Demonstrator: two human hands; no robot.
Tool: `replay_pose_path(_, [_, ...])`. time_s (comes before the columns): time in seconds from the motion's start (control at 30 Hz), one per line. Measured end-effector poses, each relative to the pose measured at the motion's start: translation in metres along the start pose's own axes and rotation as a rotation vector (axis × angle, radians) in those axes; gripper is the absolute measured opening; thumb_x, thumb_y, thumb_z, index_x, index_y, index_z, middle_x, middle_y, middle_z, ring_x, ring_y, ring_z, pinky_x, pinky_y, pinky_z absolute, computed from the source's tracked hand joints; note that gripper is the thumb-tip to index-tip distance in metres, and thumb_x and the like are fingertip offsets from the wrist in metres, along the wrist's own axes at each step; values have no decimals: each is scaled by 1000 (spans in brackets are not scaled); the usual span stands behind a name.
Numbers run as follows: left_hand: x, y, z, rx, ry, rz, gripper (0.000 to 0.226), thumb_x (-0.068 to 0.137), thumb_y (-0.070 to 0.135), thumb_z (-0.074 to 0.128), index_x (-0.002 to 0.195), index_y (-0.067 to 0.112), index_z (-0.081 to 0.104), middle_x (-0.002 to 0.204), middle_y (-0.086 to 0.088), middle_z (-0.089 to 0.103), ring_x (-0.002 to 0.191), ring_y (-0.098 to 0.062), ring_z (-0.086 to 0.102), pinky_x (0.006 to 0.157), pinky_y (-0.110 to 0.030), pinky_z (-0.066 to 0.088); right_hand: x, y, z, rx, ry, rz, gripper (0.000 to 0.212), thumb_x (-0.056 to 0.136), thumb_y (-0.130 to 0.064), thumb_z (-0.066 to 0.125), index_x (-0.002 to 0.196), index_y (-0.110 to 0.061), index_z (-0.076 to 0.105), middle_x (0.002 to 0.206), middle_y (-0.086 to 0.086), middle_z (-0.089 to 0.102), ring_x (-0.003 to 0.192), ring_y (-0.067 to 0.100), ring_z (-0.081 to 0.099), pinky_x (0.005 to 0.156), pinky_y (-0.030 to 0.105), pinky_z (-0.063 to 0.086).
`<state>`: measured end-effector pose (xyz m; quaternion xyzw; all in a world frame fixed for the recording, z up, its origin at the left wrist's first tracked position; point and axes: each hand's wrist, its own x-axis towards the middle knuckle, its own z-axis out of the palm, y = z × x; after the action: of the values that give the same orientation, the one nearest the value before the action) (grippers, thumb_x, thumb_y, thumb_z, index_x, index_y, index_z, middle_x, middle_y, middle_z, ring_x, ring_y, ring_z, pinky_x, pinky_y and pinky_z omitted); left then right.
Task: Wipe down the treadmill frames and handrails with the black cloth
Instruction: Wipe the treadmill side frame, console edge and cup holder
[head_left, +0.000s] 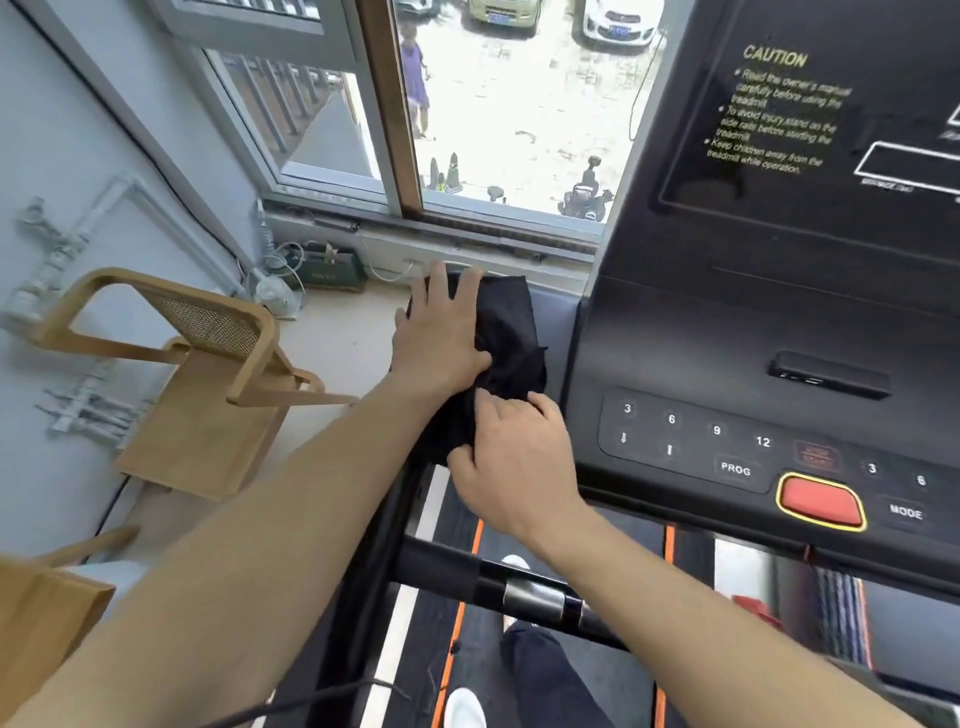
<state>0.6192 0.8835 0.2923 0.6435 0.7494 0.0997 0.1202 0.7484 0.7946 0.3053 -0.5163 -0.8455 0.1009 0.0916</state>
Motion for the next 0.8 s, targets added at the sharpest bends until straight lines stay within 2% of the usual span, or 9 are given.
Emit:
replay_pose_path(0.13, [4,3,6,57,69,36,94,69,47,81,146,22,33,163,-12,21,149,-36,18,110,-58,32,7,34,-14,-104,-116,-172,42,90,-40,36,107,-13,64,89,1,73,92,25,65,115,45,28])
replay_pose_path(0.2, [3,1,9,0,89,0,96,69,50,80,147,18,34,163,-11,21,150,-32,18,114,-55,29,21,51,-23,-77,-126,-157,39,94,-39,38,106,-17,68,95,3,75,95,26,66,102,42,40])
replay_pose_path(0.23, [2,1,9,-14,92,-9,96,70,51,78,148,17,33,163,-11,20,151,-31,17,116,-52,27,30,56,-26,-62,-49,-126,33,93,-36,43,105,-18,69,95,4,75,91,28,66,91,42,45])
replay_pose_path(0.3, [0,1,6,-34,77,-11,94,75,48,75,151,18,30,165,-10,15,152,-29,13,119,-48,24,49,59,-28,-131,91,-75,27,86,-27,58,109,-17,67,98,6,70,88,30,62,77,42,45])
replay_pose_path(0.37, [-3,-3,1,-113,30,-34,94,77,44,74,154,20,26,167,-5,9,152,-26,13,120,-46,22,65,55,-25,-282,53,-108,30,81,-20,66,110,-16,62,101,8,62,89,30,58,72,40,40])
replay_pose_path(0.47, [-18,-12,-5,-222,-39,-120,99,74,38,73,156,26,20,167,1,5,149,-24,21,118,-49,25,85,48,-22,-344,30,-185,27,76,-8,67,101,-14,60,95,8,62,84,31,61,68,37,31])
replay_pose_path(0.6, [-38,-6,-2,-161,-38,-193,99,77,34,72,156,21,13,167,-6,3,151,-26,14,118,-51,23,102,46,-16,-314,81,-342,16,71,-2,64,84,-12,62,75,7,61,66,31,60,60,38,40])
replay_pose_path(0.7, [-38,-2,2,-123,-22,-220,98,79,35,73,156,21,13,166,-9,5,150,-29,13,118,-51,22,107,52,-12,-348,67,-469,13,72,-4,63,82,-12,63,72,6,59,62,29,57,59,38,40])
replay_pose_path(0.8, [-25,-1,4,-16,3,-167,94,81,36,72,155,19,15,164,-15,11,147,-35,19,114,-52,29,106,52,-19,-384,46,-415,13,70,-4,66,79,-13,62,70,5,61,61,29,59,64,36,39])
